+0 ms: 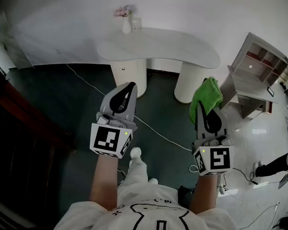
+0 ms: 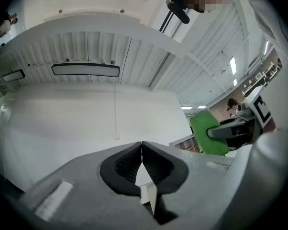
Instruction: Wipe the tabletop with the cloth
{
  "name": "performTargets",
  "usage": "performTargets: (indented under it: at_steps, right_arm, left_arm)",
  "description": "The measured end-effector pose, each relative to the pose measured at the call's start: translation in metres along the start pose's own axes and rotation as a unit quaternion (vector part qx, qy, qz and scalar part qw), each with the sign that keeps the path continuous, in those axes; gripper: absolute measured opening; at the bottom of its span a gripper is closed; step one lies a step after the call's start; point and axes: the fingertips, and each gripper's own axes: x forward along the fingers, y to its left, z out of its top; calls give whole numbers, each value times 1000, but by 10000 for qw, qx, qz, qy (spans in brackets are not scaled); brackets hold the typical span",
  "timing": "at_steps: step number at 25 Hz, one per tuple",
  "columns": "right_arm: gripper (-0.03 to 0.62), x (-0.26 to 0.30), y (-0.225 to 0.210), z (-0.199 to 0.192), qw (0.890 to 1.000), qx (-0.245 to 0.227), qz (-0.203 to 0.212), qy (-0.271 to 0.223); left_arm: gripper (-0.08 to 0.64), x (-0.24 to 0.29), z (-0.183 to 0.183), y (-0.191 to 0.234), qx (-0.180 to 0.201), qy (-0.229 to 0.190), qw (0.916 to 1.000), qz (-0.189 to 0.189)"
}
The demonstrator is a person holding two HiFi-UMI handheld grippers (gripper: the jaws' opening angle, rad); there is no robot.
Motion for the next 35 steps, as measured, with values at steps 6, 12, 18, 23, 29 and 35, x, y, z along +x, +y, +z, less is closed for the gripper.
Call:
performTargets:
  at_steps: [6, 12, 18, 23, 29, 35]
  right_arm:
    - [44, 19, -4, -7, 10000, -73, 18, 41]
    - [44, 55, -9, -11, 9999, 18, 99, -77]
    - [44, 99, -25, -33, 9998, -156, -72, 88]
    - [44, 154, -38, -45, 9996, -225, -97, 147]
    - [44, 217, -52, -55, 9990, -341, -171, 241]
    - [44, 282, -64, -67, 9981, -339, -359, 358]
  left_arm:
    - [18, 18, -13, 14, 43, 37, 10000, 5]
    - [18, 48, -28, 39, 38, 100, 9999, 78]
    - [18, 86, -53, 70, -44, 109, 9998, 164]
    - [18, 134, -77, 104, -129, 136, 9998, 97]
    - [18, 186, -102, 148, -205, 175, 9996, 75]
    - [18, 238, -127, 193, -283, 286, 9991, -123]
